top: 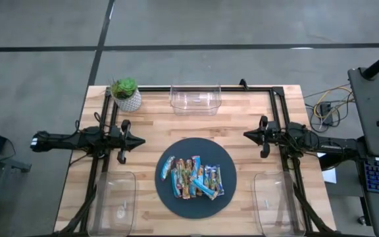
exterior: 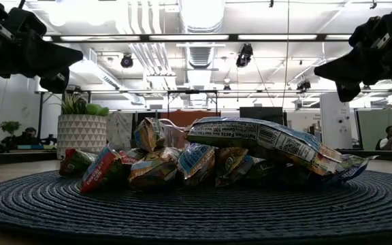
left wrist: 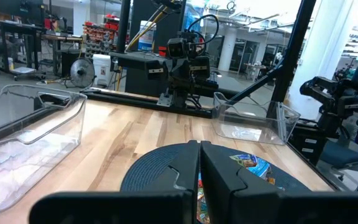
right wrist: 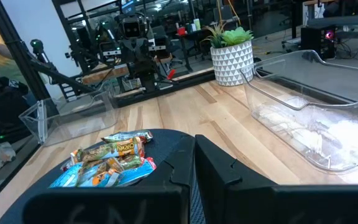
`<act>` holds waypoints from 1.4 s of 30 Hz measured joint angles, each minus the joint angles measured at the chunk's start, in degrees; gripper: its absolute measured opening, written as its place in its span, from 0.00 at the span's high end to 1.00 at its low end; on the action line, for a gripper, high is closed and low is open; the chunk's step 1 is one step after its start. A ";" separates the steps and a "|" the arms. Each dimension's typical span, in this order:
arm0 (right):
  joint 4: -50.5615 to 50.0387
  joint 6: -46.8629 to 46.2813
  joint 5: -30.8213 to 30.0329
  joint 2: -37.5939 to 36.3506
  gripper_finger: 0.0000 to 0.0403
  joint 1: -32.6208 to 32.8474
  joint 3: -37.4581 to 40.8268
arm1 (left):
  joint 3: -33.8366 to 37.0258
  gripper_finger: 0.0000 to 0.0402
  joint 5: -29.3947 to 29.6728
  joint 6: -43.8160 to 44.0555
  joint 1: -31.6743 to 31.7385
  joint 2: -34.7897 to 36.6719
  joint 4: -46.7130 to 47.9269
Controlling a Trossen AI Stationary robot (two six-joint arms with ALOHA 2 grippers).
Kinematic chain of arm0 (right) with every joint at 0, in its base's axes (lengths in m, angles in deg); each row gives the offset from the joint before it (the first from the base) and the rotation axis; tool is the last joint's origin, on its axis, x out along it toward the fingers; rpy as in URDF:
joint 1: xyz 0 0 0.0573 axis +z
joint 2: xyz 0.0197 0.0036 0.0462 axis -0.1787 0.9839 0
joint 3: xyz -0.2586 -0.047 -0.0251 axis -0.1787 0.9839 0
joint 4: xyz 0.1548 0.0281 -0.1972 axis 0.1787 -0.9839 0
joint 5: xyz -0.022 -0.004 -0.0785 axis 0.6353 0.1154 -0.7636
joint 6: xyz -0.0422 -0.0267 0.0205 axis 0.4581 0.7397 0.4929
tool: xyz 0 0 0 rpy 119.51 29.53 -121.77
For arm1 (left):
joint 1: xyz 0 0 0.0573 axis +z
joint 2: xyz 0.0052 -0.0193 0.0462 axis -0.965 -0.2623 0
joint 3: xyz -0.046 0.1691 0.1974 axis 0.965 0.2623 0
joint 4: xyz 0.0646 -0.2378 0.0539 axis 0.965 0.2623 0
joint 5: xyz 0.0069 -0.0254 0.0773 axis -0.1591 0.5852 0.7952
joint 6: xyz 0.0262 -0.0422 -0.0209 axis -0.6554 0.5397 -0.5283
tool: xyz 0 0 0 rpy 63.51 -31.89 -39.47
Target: Pick and place Granola Bars by type
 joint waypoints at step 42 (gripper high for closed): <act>4.73 -32.40 -0.24 0.01 0.98 0.02 0.02 | 0.07 1.00 0.12 23.13 0.00 -0.02 -16.73</act>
